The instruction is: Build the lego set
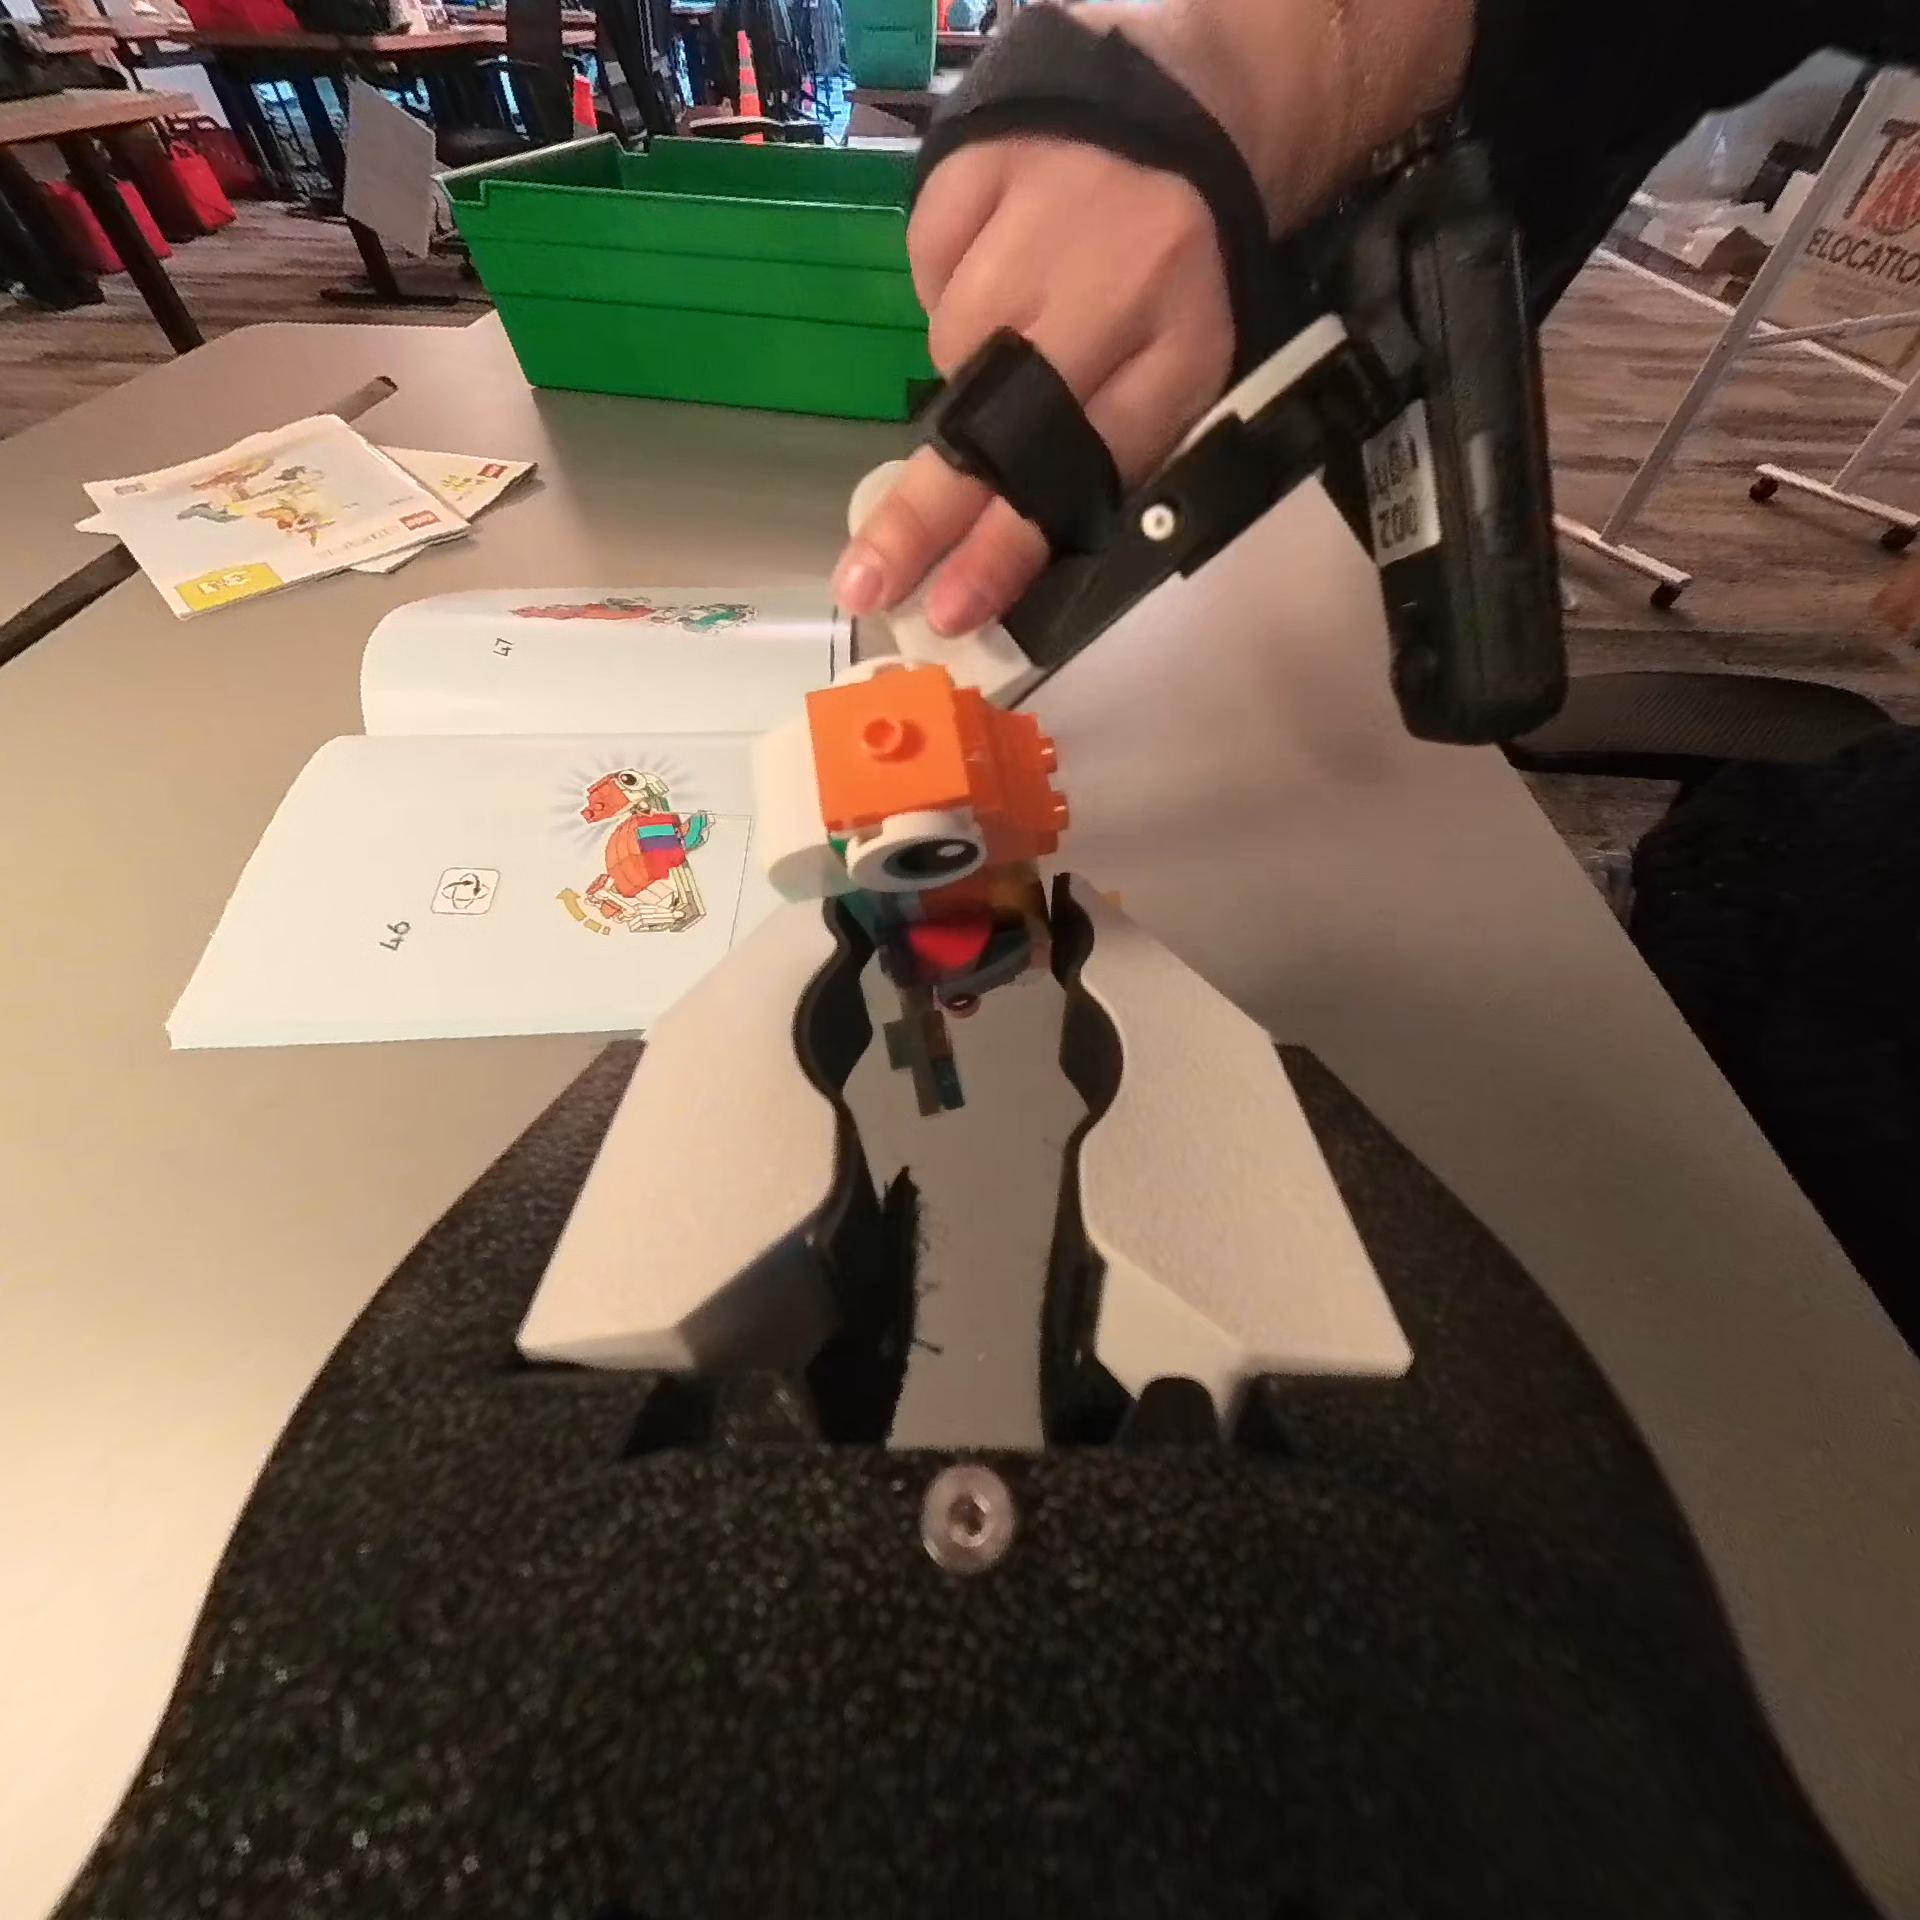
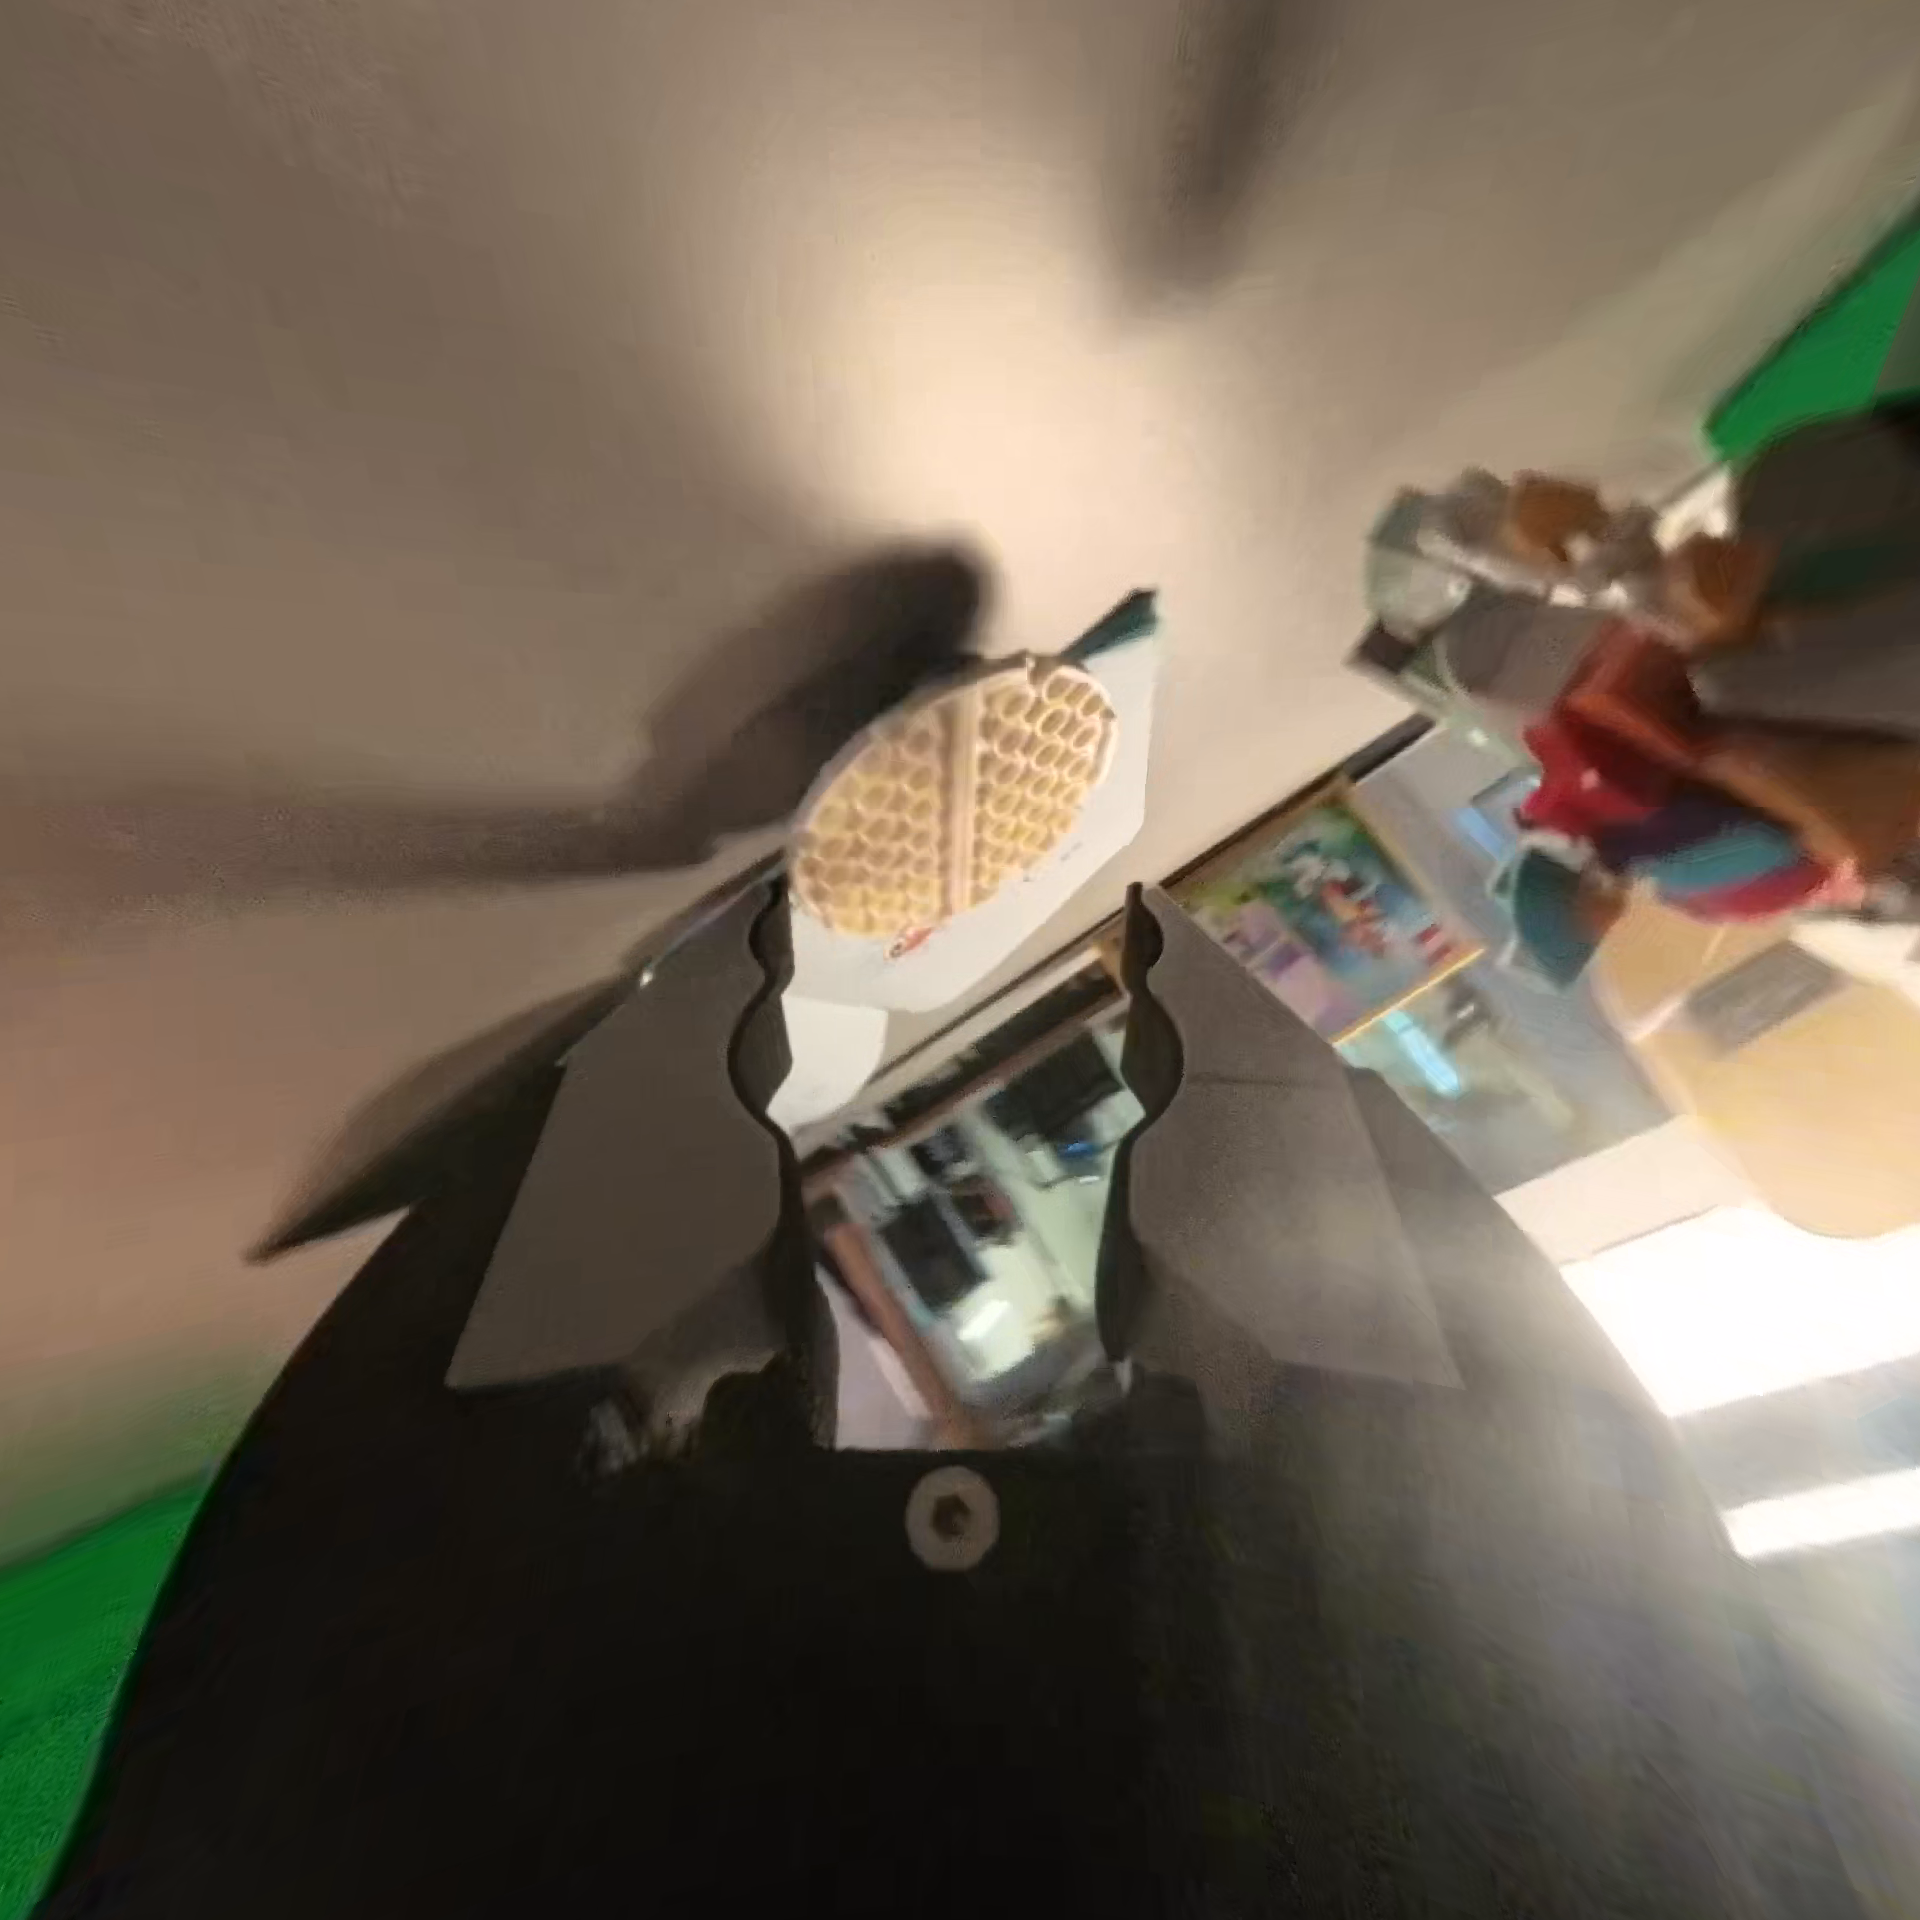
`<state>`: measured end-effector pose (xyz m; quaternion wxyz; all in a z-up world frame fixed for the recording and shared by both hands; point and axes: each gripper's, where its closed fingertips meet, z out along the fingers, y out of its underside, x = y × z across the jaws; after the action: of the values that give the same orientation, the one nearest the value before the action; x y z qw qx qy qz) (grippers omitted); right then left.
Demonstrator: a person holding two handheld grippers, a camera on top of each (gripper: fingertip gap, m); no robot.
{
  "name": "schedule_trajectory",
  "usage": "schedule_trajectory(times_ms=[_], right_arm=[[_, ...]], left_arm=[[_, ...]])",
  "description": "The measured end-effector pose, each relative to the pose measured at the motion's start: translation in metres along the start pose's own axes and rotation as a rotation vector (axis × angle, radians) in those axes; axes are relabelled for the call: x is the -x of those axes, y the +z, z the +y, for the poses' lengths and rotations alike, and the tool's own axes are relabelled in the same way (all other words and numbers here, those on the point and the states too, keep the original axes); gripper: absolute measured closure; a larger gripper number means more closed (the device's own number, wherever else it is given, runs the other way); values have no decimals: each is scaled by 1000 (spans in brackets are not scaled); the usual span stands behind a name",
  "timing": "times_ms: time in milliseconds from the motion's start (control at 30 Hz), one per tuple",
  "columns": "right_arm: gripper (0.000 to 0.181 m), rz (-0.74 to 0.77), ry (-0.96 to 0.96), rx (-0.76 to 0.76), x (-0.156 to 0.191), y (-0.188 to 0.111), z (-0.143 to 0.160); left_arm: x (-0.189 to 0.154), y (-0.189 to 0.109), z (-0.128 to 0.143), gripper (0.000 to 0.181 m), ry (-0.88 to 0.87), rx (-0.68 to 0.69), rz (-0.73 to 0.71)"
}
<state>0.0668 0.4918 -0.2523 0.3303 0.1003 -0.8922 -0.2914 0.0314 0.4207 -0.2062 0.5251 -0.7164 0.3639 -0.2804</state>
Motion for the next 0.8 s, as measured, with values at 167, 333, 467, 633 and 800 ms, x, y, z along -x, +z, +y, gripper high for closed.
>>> schedule_trajectory(times_ms=[167,333,467,633,800], right_arm=[[122,-43,446,-55,-3,1,-5],[122,-65,606,-210,-2,-14,-15],[123,-17,605,-289,-4,-24,-33],[141,113,624,-302,-18,-21,-47],[165,161,653,-209,-16,-6,-44]], left_arm=[[-1,0,0,150,-7,-4,7],[1,-1,2,150,-18,3,5],[2,0,4,150,-27,18,-5],[0,3,7,150,-28,29,5],[-1,2,6,150,-25,18,14]])
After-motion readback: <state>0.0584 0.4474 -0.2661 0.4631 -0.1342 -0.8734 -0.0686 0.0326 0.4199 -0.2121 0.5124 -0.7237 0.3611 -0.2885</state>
